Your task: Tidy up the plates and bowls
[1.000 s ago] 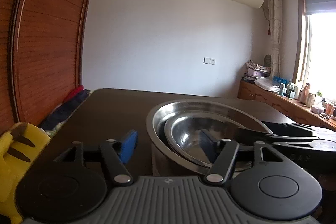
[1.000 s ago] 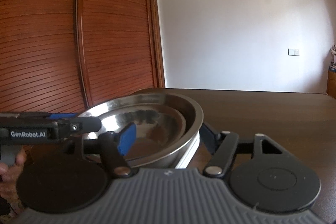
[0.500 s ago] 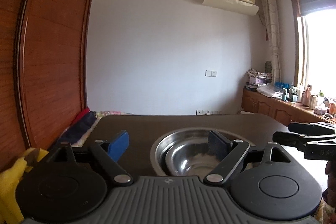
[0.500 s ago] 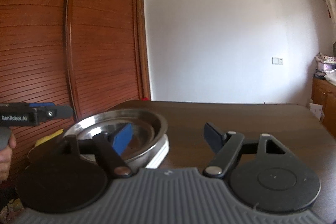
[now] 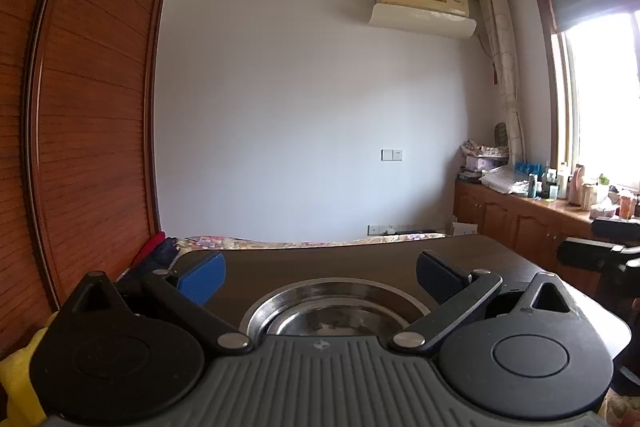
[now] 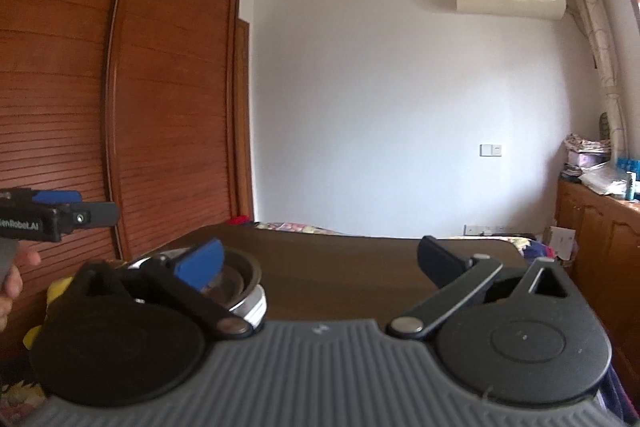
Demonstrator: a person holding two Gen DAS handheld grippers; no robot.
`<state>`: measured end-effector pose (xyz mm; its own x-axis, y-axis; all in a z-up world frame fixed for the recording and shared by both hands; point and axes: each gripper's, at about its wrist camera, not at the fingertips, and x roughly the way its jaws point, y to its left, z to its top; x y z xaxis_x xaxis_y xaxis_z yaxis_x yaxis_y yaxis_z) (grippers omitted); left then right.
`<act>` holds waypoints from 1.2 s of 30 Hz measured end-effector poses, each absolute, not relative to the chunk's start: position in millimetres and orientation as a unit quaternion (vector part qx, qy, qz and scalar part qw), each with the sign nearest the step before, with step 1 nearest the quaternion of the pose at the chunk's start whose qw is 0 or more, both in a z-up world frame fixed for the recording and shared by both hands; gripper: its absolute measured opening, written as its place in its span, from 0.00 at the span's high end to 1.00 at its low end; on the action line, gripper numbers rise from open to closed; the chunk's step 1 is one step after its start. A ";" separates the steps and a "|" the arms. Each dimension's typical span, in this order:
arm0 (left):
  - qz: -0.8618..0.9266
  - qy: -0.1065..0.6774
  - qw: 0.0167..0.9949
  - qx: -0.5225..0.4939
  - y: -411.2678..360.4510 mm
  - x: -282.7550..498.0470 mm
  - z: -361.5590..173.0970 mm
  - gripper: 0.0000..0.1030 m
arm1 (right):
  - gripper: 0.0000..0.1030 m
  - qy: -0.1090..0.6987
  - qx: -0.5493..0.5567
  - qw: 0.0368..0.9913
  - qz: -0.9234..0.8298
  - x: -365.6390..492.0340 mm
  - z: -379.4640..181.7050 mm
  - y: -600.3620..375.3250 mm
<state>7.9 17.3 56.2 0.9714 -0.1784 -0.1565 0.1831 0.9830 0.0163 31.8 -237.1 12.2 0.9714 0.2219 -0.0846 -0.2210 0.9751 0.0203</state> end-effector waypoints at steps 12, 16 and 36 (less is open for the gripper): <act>-0.084 0.081 0.993 0.028 -4.2 -11.2 50.3 0.00 | 0.00 0.045 -0.003 0.998 0.045 14.6 14.0 -239.9; -0.087 0.095 0.991 0.026 -4.3 -17.0 39.9 0.00 | 0.00 0.055 0.001 0.998 0.032 12.0 3.9 -241.5; -0.065 0.127 0.989 0.041 2.1 -10.4 14.3 0.00 | 0.00 0.072 -0.004 0.997 -0.006 13.5 -19.5 -241.5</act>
<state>-10.4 2.1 14.3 0.9592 -0.1176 -0.2570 0.1384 0.9883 0.0644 13.5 -241.5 -19.5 0.9896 -0.0122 -0.1432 0.0109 0.9999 -0.0098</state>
